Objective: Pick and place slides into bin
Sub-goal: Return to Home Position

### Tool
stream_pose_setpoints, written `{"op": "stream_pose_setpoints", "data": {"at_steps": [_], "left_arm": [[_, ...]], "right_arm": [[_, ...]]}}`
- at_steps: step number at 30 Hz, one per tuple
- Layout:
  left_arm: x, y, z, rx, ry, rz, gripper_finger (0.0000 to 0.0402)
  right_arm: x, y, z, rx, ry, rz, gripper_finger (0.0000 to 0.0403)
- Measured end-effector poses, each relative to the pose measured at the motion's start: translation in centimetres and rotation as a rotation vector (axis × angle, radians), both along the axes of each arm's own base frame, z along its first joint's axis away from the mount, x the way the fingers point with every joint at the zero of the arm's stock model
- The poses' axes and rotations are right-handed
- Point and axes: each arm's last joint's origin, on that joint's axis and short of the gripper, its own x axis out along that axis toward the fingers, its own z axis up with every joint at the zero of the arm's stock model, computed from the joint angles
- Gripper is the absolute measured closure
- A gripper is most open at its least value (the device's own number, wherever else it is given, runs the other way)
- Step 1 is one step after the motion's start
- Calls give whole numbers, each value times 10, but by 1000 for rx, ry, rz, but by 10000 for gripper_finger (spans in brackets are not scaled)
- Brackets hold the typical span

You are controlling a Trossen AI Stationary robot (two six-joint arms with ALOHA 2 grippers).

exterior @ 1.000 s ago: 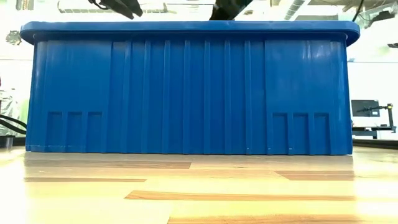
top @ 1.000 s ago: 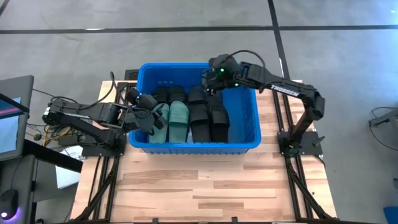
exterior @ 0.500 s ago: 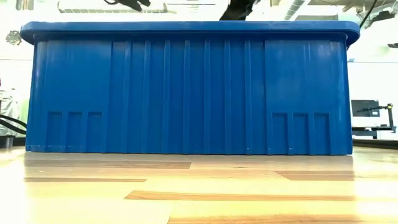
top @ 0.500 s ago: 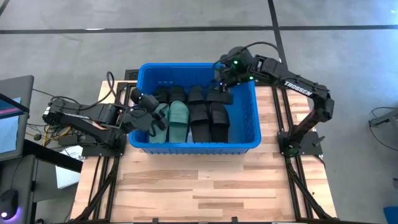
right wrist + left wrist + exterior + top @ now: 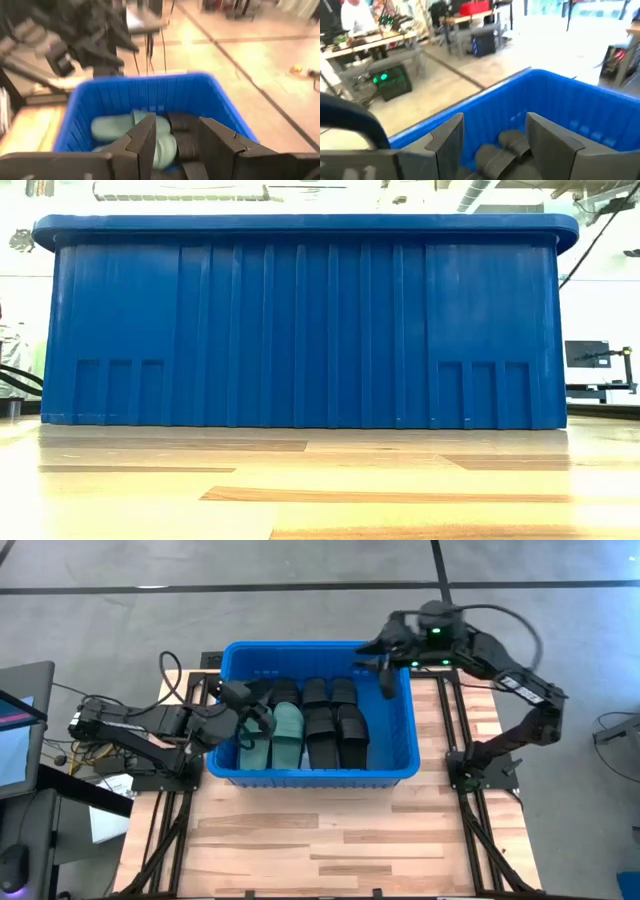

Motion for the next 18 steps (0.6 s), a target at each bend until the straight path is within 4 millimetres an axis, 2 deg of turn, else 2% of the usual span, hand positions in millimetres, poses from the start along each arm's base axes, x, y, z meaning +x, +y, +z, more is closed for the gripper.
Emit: {"op": "stream_pose_setpoints", "data": {"at_steps": [4,9,12,18], "left_arm": [[5,-2,15,95,1,-93,203],[14,-10,37,286,-41,-456,203],[13,-10,50,376,-137,-538,203],[8,-4,63,487,-210,-601,203]], "right_arm": [[-21,8,18,61,-111,-29,272],[-50,20,37,124,-220,-44,272],[-67,33,46,53,-254,-1,272],[-89,58,56,-146,-288,135,272]]}}
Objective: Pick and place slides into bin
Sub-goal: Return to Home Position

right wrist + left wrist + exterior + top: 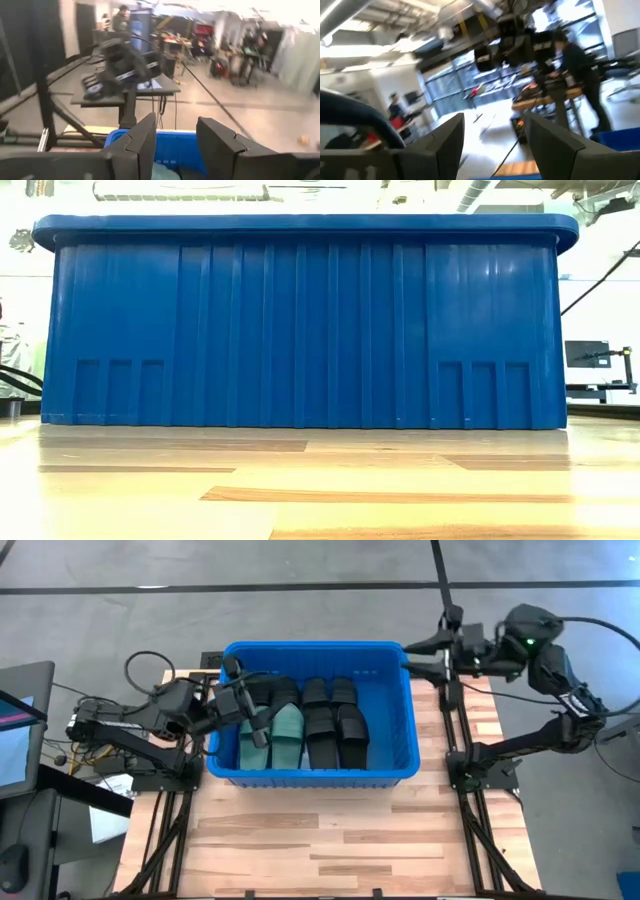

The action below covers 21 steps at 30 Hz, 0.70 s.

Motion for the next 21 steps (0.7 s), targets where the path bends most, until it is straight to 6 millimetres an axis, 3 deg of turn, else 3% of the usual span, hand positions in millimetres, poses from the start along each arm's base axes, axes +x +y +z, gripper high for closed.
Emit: {"op": "stream_pose_setpoints", "data": {"at_steps": [8,21], "left_arm": [[-18,23,5,25,13,-155,203],[-62,30,-4,-25,198,-156,203]], "right_arm": [[-9,15,-14,-78,48,83,272],[-38,10,-81,-32,-73,-6,272]]}}
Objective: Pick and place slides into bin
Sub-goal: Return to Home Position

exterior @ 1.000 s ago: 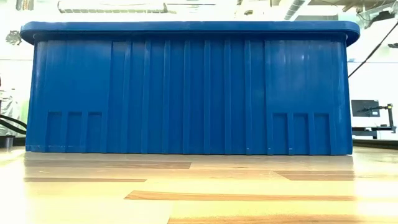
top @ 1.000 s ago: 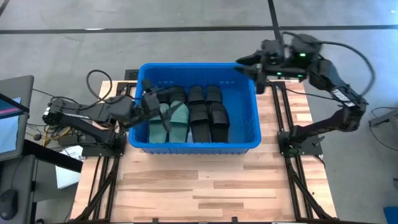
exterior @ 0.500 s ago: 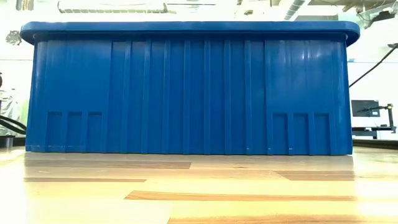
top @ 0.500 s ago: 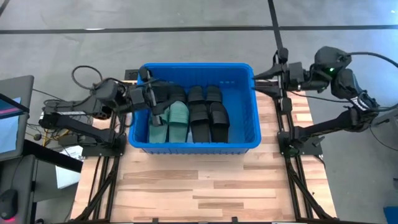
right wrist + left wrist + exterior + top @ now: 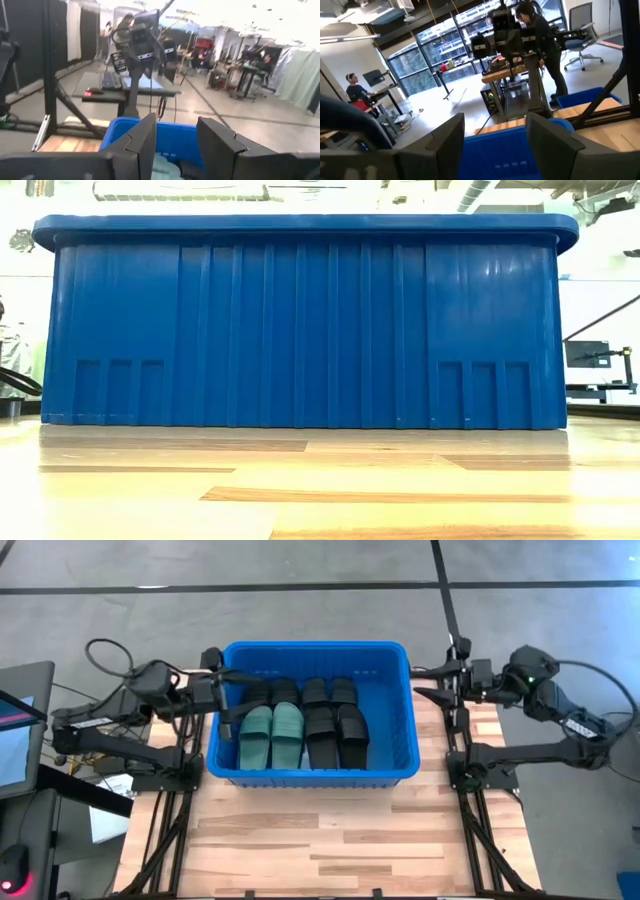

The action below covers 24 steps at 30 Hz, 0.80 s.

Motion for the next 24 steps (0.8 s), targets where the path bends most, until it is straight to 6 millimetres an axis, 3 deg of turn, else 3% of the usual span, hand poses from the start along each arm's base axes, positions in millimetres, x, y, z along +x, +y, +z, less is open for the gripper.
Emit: {"op": "stream_pose_setpoints", "data": {"at_steps": [8,24], "left_arm": [[-27,-2,-36,-66,-21,-10,203],[-88,-4,-111,-192,-252,-9,203]], "right_arm": [[-15,2,-49,51,-92,-7,272],[-58,13,-100,165,-199,-27,272]]}}
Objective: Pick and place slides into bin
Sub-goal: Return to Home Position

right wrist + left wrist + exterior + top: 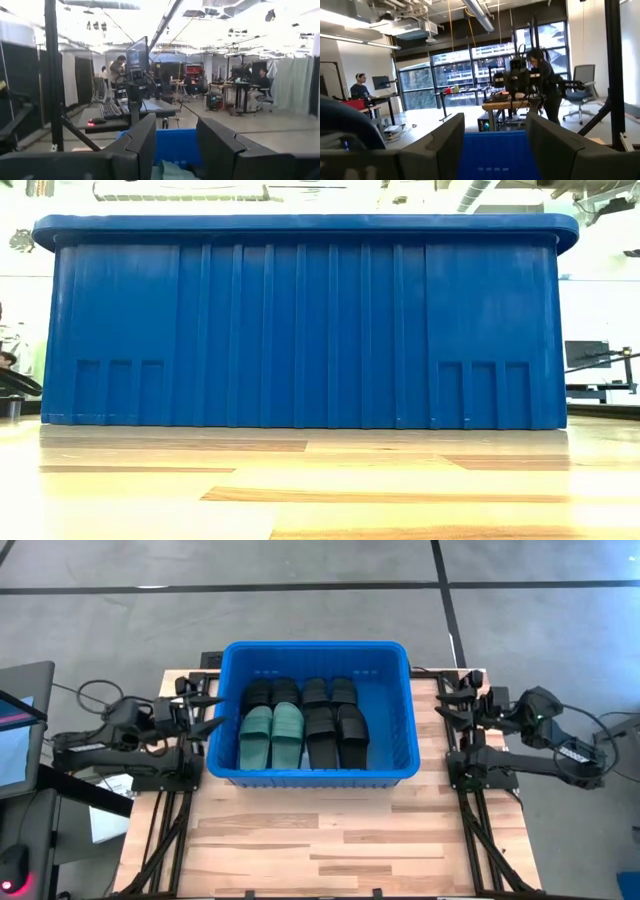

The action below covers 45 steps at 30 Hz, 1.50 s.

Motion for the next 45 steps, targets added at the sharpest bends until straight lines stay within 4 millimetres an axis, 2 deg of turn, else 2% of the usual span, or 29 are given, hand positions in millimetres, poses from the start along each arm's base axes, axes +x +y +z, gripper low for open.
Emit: {"op": "stream_pose_setpoints", "data": {"at_steps": [5,9,16,21,26,37,43,45], "left_arm": [[-13,-1,-14,-17,-34,1,203],[-22,-1,-25,-31,-56,-16,203],[-36,-9,-41,-21,-122,-268,203],[-36,-10,-50,2,-182,-289,203],[-32,-10,-57,-27,-119,-301,203],[-33,-8,-55,-108,-150,-261,203],[-33,-8,-55,-105,-146,-265,203],[-33,-8,-55,-108,-146,-266,203]], "right_arm": [[-7,1,-20,68,12,-4,272],[-16,3,-24,73,-16,-19,272],[-31,7,-24,51,-68,-19,272],[-33,8,-26,70,-58,-15,272],[-31,8,-35,154,29,0,272],[-30,10,-36,243,42,111,272],[-31,12,-49,290,169,133,272],[-36,13,-50,281,157,132,272]]}}
